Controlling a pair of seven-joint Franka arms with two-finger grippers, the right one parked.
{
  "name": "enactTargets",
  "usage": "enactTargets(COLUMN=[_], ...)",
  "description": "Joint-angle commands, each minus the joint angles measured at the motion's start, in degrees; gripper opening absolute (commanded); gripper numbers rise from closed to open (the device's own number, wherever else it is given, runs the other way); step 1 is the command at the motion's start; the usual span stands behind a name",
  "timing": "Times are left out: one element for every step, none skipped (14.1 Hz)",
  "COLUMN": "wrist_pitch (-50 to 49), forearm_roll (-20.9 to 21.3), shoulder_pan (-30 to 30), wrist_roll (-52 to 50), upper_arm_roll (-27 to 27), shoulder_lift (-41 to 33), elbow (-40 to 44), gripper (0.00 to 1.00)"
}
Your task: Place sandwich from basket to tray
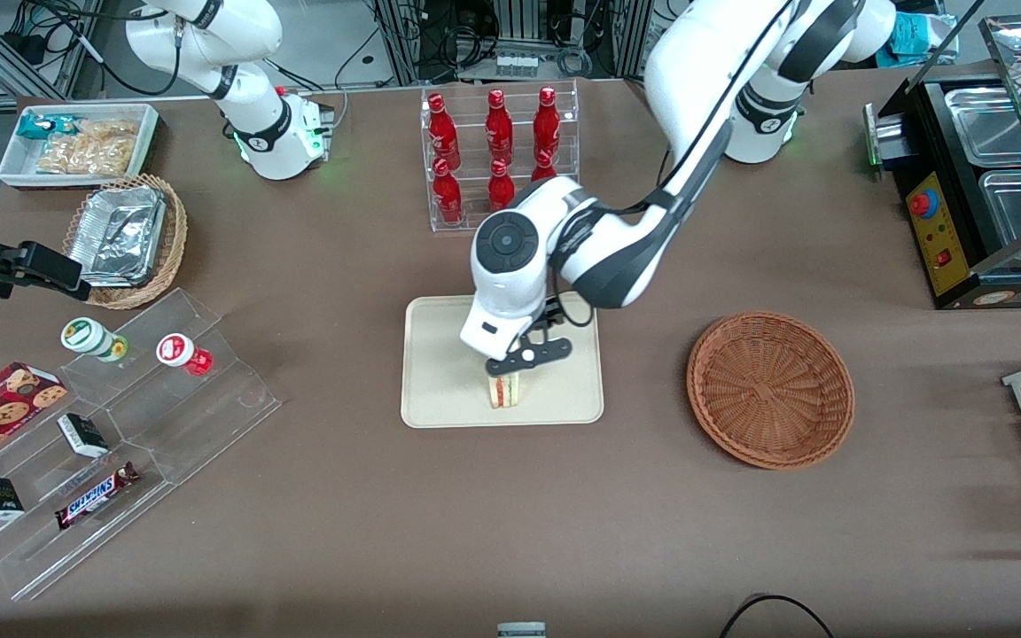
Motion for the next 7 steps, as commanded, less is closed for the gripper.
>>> enactTargets(wrist_pitch=[-8.10,-10.39,-11.37,-10.60,-9.46,-8.14,-6.39], forearm_roll=[0.45,0.45,0.45,0.45,0.45,0.45,0.45], shoulder_pan=[4.06,5.56,7.32,10.55,12.76,14.52,16.89], wrist_roll=[1.83,2.53,3.49,6.72,10.41,13.23,15.87], upper_arm_roll=[-0.22,-0.30,-0.22,-0.39,-0.39,-0.39,-0.39], shoulder_lift=[-4.53,-5.76,-8.99,-12.41,-15.49,-18.14,-20.86], elbow=[-1.63,-2.50,-6.51,-11.69,-16.09,-20.22,-24.18], gripper=[1.00,1.00,1.00,1.00,1.00,1.00,1.00])
